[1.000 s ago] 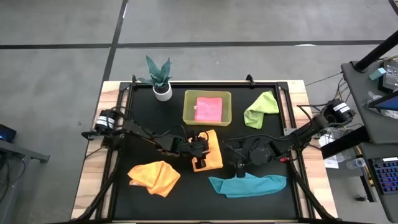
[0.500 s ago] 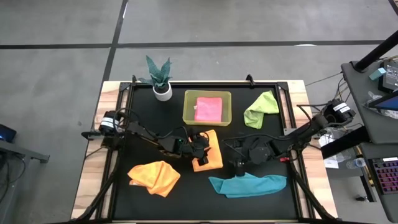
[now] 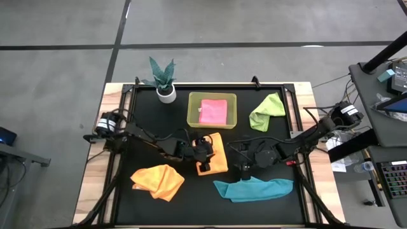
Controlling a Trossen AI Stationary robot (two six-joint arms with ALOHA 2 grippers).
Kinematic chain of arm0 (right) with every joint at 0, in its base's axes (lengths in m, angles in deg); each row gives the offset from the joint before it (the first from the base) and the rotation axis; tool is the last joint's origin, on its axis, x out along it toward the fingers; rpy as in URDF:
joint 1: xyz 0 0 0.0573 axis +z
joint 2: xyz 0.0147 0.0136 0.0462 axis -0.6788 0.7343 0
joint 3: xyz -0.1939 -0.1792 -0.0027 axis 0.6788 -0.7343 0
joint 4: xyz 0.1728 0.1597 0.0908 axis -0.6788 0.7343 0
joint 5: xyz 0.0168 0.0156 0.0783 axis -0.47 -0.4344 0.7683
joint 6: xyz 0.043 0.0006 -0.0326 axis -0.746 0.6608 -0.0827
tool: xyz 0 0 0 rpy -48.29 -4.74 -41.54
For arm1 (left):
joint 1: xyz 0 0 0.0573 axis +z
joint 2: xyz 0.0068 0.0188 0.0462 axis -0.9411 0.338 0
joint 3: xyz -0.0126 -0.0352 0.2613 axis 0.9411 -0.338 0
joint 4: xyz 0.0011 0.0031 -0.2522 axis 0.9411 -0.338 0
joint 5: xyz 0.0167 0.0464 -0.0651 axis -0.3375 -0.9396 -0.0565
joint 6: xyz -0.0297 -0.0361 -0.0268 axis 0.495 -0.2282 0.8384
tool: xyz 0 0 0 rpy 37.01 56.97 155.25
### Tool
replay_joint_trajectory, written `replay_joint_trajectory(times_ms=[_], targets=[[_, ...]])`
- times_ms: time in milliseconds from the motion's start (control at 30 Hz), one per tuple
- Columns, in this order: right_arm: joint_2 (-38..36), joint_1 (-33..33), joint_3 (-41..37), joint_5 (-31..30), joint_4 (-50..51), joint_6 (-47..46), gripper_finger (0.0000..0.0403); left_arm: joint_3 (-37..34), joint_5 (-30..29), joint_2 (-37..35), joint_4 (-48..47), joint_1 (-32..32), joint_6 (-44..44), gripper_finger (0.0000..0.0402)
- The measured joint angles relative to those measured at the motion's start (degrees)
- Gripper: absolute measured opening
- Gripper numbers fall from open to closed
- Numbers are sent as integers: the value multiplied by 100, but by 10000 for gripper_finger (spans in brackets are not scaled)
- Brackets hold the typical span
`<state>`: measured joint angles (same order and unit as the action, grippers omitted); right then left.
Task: Fold microfiber towels
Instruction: Fold the top yellow towel on the table
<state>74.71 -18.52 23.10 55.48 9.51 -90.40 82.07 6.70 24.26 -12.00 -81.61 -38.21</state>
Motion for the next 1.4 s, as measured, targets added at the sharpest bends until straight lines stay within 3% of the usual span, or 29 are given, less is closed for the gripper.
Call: replay_joint_trajectory(times_ms=[367,600,667,1000,1267,1400], targets=[[2,0,-13,1,-2,-87,199,24,-506,546,272,10,224,233],[2,0,-29,1,2,-87,199,48,-2031,547,34,5,287,221],[2,0,-31,1,1,-87,199,83,-2238,471,-140,1,283,216],[2,0,-50,-1,13,-109,199,203,-1968,104,-633,-2,324,195],[2,0,-52,1,3,-128,199,317,-1693,-307,-3161,52,1439,179],[2,0,-52,1,1,-130,199,233,-741,-592,-3409,53,1461,178]])
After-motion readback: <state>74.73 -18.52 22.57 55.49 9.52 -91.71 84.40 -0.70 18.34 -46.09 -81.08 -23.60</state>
